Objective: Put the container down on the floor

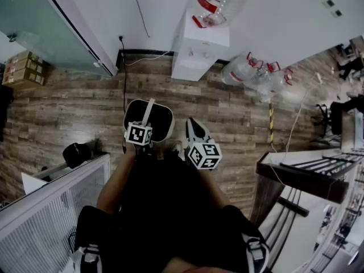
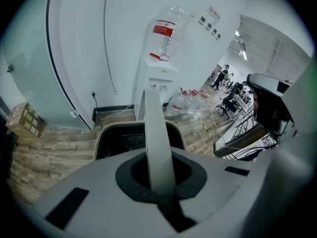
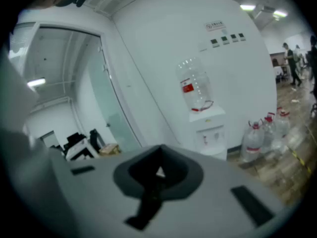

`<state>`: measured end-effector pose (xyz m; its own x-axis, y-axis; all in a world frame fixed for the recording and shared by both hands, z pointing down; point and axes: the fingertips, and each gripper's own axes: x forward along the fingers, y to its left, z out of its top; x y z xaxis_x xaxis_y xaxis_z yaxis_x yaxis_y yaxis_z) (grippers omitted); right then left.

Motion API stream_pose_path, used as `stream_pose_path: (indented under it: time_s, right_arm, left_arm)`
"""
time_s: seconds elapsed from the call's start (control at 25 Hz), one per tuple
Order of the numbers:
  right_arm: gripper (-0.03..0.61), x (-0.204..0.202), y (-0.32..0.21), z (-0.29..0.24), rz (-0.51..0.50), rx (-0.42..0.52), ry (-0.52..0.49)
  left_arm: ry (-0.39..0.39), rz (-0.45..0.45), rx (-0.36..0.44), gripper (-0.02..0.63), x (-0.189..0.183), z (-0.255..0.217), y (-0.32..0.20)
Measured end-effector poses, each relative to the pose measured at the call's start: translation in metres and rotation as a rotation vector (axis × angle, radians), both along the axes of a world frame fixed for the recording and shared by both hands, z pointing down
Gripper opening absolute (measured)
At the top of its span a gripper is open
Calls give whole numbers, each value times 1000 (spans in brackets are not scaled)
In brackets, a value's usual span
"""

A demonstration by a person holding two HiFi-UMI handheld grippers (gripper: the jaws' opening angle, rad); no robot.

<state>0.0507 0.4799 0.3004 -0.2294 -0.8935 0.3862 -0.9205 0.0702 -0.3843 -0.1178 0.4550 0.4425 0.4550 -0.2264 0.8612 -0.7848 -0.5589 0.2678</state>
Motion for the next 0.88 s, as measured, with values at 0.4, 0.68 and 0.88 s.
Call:
stream_pose_path:
  time_s: [0.4,0.68,0.88]
  right_arm:
    - [32,1,-3,3,-9,-2,2]
    - [32,-4,-1,-3,-6,24,6]
    - [34,-9,-2,-7,-12,37,17]
  left_arm:
    - [-3,-6,-8,29,0,7,2]
    - [0,-11,-14,29,-3,7,7]
    - [12,-19,-10,29,-5,7,5]
